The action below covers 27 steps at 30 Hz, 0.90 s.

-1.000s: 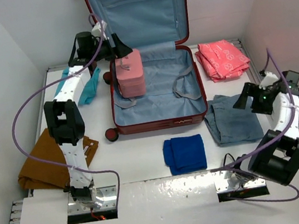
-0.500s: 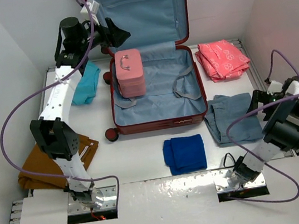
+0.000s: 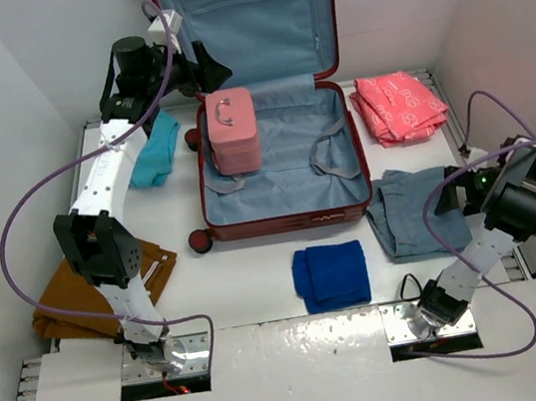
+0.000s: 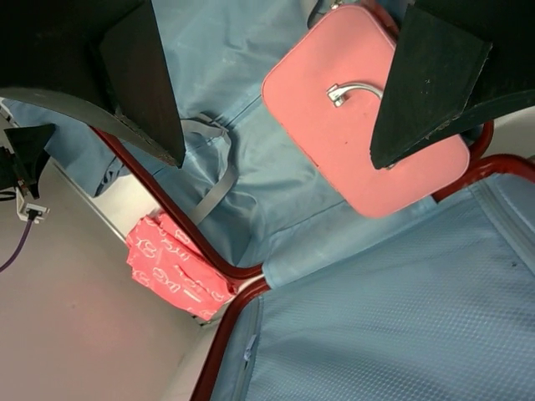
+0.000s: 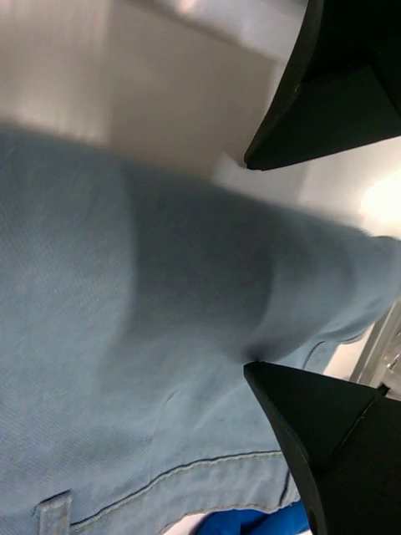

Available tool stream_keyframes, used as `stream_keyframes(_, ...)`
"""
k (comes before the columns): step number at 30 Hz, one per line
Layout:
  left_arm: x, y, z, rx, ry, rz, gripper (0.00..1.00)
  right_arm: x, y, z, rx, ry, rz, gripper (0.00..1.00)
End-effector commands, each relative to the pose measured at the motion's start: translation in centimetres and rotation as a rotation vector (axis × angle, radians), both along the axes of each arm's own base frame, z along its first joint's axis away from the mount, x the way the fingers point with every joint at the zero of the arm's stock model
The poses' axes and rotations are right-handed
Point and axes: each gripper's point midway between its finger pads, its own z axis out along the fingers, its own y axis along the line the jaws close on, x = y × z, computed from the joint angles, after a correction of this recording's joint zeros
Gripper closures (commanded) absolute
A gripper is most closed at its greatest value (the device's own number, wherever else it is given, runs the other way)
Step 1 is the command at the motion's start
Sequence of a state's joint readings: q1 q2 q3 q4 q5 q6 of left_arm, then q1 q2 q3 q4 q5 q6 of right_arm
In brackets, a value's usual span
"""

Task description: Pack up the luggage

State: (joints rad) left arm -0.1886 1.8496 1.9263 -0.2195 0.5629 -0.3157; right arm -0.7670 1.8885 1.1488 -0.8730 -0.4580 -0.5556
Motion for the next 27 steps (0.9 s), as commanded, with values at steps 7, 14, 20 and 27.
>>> stream_keyframes(7, -1.4, 1.0, 3.1, 0.024, -0.069, 0.042, 0.02, 2.5, 4.4, -1.6, 0.058, -0.034, 0.124, 0.18)
stream_keyframes(14, -1.3, 1.5, 2.6, 0.037, -0.065, 0.069, 0.02, 3.1, 5.8, -1.1, 0.062, -0.030, 0.156, 0.77)
stream_keyframes(20, -0.7, 1.6, 1.4, 0.033, -0.054, 0.089, 0.02, 6.2, 3.8, 10.8, -0.033, -0.250, 0.005, 1.00)
stream_keyframes(27, -0.5, 1.9, 0.7, 0.044, -0.068, 0.127, 0.02, 11.1, 5.9, 28.0, -0.047, -0.578, -0.051, 1.00)
